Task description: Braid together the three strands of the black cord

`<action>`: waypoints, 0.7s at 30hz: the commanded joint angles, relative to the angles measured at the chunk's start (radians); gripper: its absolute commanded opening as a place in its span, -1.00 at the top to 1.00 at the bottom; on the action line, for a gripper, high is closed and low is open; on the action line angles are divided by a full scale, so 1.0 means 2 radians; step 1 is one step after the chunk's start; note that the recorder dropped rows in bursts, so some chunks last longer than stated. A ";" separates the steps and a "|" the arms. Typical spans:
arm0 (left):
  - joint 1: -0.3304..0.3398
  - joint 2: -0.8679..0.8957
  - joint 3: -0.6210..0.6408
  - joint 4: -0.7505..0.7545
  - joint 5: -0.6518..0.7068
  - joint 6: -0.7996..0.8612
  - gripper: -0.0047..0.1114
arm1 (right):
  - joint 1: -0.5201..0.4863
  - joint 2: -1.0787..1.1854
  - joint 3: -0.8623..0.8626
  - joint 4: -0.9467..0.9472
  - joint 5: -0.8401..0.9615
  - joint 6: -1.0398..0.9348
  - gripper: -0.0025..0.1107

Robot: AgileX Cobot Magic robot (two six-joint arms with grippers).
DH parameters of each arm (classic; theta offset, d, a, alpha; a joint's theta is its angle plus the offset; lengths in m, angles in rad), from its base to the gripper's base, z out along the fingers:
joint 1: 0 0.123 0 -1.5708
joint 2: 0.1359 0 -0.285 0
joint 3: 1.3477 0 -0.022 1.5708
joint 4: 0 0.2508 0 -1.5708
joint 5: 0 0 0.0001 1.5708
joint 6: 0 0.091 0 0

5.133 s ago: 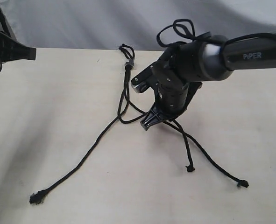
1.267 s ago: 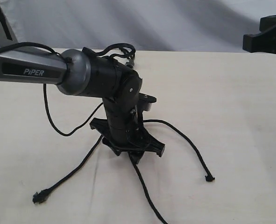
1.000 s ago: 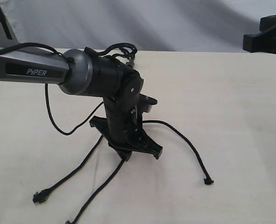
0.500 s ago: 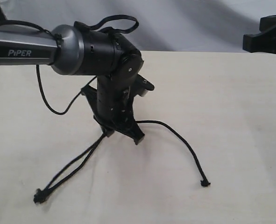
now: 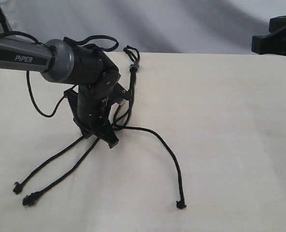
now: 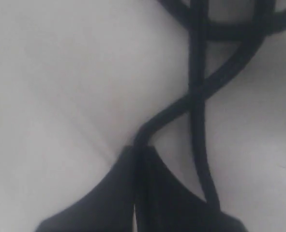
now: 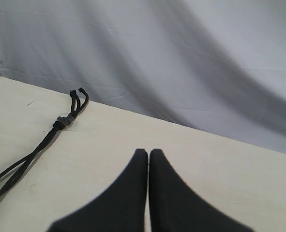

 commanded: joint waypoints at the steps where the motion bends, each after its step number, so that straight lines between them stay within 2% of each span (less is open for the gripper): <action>1: -0.001 0.008 0.019 -0.059 0.002 0.006 0.91 | -0.003 0.002 0.001 -0.006 -0.006 0.001 0.92; 6: -0.018 0.008 0.031 -0.184 0.040 0.059 0.91 | -0.003 0.002 0.001 -0.006 -0.009 0.001 0.92; 10: -0.059 0.003 0.031 -0.242 0.061 0.126 0.91 | -0.003 0.002 0.001 -0.006 -0.009 0.001 0.92; 11: -0.076 -0.003 0.031 -0.243 0.061 0.152 0.91 | -0.003 0.002 0.001 -0.006 -0.009 0.001 0.92; 14: -0.101 -0.026 0.031 -0.204 0.047 0.162 0.91 | -0.003 0.002 0.001 -0.006 -0.009 0.001 0.92; 16: -0.102 -0.042 0.031 -0.175 0.034 0.137 0.91 | -0.003 0.002 0.001 -0.006 -0.009 0.001 0.92; 21: -0.075 -0.076 0.031 -0.104 0.018 0.073 0.91 | -0.003 0.002 0.001 -0.006 -0.009 0.001 0.92</action>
